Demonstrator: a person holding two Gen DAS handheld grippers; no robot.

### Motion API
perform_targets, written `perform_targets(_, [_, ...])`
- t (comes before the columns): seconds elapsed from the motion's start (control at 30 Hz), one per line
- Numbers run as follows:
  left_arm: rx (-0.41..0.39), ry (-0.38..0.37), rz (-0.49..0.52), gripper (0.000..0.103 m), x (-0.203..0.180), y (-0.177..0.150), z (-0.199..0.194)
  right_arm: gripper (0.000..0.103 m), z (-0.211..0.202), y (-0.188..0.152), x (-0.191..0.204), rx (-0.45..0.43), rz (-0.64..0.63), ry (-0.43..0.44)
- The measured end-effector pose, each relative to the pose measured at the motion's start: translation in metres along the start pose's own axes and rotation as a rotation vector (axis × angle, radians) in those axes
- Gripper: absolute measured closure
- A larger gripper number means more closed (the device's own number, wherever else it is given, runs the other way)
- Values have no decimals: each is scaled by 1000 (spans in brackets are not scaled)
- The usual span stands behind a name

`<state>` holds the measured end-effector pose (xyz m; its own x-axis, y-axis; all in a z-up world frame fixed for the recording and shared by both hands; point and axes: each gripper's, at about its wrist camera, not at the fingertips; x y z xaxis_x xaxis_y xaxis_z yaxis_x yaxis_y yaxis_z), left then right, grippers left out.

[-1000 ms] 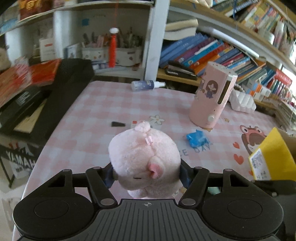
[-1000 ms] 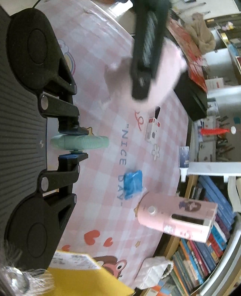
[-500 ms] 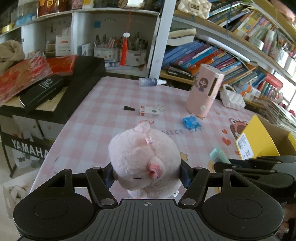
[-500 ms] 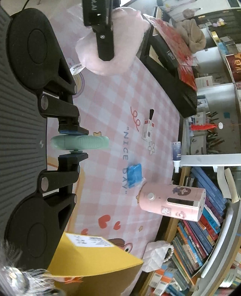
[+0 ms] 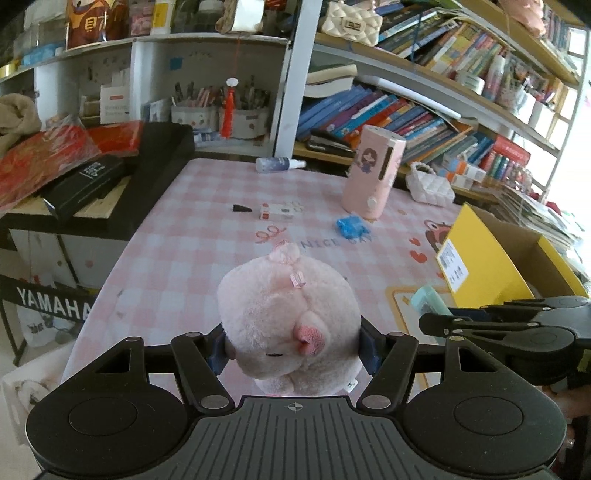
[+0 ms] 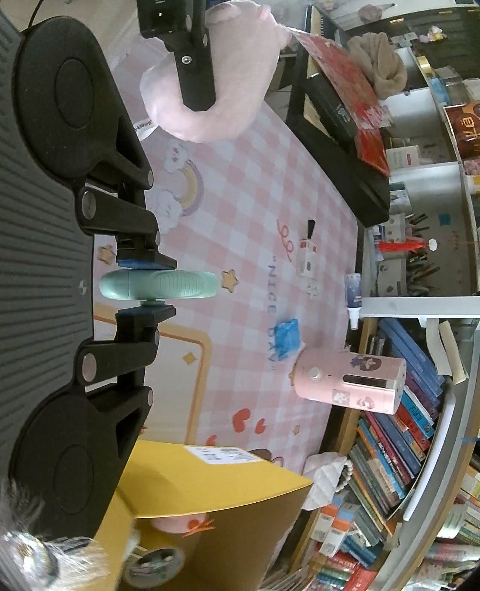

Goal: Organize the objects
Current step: 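Lift the pig and mint-green toy and carry both toward the yellow box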

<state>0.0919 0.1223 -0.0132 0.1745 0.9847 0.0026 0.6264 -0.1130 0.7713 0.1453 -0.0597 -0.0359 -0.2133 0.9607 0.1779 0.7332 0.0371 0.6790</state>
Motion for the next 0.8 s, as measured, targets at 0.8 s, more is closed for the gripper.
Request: perform_targets(0.8, [24, -100, 125, 37, -32, -62, -72, 85, -77, -95, 11, 9, 117, -64])
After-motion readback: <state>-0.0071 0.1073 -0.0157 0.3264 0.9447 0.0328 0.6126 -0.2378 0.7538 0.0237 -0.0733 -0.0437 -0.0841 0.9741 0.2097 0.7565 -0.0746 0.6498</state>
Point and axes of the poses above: each gripper's, at about its wrist camera, not at the fingertips, and z roughly the way its jaws point, x to its left, y to its top, and after that the axes turned 13 degrees about z, right-handed
